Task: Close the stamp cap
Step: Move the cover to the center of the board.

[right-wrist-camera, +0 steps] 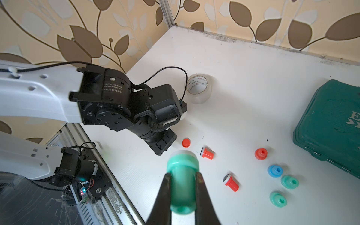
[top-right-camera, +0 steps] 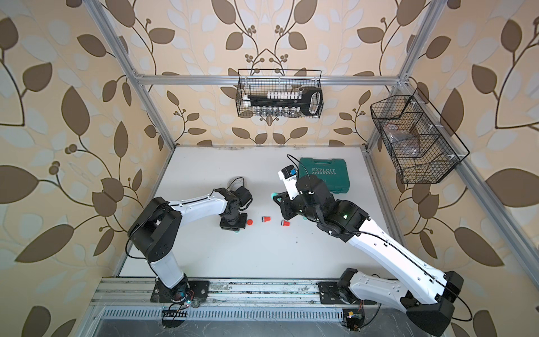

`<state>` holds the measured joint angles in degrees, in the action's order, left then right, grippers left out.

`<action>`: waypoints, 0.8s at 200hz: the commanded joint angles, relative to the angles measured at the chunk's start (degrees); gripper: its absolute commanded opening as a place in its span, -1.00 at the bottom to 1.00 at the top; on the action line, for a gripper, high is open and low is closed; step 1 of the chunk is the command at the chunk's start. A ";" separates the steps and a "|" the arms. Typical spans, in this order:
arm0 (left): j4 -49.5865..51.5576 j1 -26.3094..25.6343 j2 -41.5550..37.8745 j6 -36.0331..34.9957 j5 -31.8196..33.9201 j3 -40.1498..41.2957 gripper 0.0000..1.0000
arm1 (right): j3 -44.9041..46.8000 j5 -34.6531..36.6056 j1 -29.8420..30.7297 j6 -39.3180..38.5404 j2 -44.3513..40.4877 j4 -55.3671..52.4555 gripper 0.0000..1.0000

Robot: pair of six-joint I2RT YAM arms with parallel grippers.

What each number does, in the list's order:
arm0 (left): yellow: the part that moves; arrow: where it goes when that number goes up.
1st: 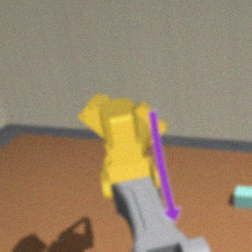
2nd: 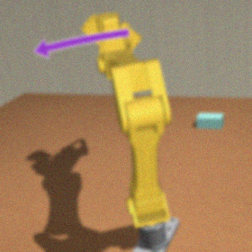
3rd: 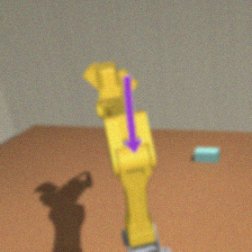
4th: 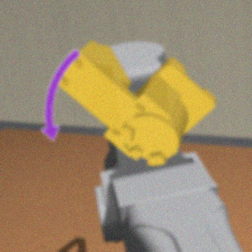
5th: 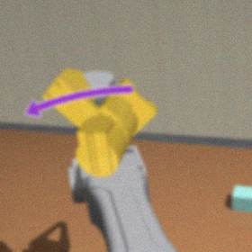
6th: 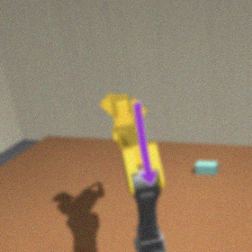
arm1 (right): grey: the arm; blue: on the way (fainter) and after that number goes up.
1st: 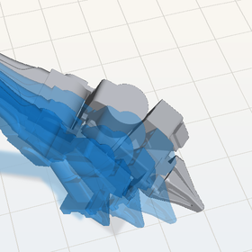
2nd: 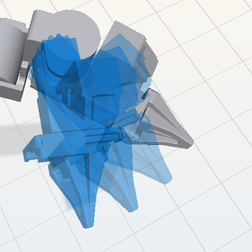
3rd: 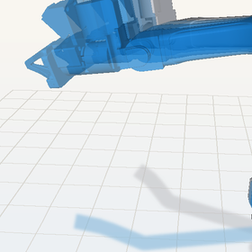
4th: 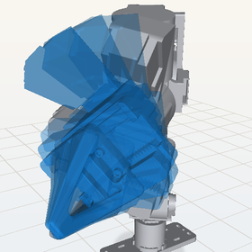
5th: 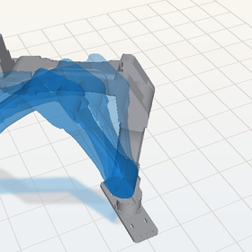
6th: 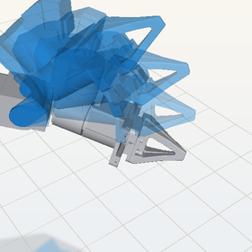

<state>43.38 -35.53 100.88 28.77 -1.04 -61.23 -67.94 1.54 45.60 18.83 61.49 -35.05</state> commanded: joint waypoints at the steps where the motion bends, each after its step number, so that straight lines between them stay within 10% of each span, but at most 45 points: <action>1: -0.13 0.47 0.81 -0.39 0.81 0.15 -1.00 | -1.38 0.03 -0.32 -0.22 -0.47 -0.98 -1.00; 51: 0.03 -2.31 -0.41 1.64 -3.06 0.50 -1.00 | -1.34 0.09 -0.77 -0.29 -0.78 -1.00 -1.00; 160: 3.56 -25.20 12.38 9.58 -4.31 -16.86 -1.00 | 0.54 2.64 -15.14 4.39 -6.59 -7.94 -1.00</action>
<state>44.36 -58.81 110.91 36.38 -4.47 -74.74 -68.36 3.88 32.71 21.06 57.60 -41.25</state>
